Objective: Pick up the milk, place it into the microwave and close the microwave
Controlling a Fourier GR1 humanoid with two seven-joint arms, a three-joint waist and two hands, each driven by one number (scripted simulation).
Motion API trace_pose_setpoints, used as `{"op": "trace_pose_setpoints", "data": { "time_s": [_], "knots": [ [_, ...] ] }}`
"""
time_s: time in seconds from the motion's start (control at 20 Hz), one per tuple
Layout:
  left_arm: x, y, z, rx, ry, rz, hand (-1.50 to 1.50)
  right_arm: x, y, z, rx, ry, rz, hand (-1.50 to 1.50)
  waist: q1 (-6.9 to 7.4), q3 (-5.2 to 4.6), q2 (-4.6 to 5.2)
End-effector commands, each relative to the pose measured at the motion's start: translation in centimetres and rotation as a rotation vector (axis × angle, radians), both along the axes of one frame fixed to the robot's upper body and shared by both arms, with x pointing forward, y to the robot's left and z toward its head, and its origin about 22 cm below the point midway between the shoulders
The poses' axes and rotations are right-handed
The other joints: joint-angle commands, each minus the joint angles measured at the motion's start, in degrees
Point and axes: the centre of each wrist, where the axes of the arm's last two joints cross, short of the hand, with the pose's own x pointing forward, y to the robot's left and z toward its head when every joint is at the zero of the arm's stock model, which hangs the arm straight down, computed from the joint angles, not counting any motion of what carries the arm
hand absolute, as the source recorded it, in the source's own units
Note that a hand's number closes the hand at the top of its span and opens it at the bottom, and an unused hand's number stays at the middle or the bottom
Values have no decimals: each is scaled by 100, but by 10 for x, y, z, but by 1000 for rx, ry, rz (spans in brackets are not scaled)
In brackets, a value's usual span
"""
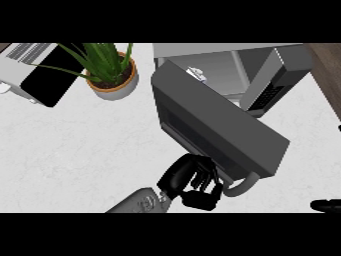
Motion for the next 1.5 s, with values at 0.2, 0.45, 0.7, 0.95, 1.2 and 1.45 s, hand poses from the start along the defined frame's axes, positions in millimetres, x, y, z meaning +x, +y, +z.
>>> {"op": "trace_pose_setpoints", "data": {
  "time_s": [0.2,0.45,0.7,0.95,1.2,1.45],
  "knots": [
    [20,-13,19,-48,-63,164,150,12,11,27,25,-62,154,-150,-370,-16,73],
    [30,-16,38,-202,-133,240,150,25,15,51,25,-99,205,-150,-536,-48,138],
    [49,-18,59,-283,-150,329,150,30,18,65,28,-88,254,-150,-748,-43,198],
    [70,-17,72,-336,-124,375,150,35,16,80,17,-86,283,-150,-883,-35,283],
    [90,-15,83,-348,-123,432,150,40,9,96,-10,-85,286,-150,-962,-19,326],
    [105,-12,88,-366,-122,467,150,44,6,108,-24,-89,301,-150,-983,-14,381]
  ]
}}
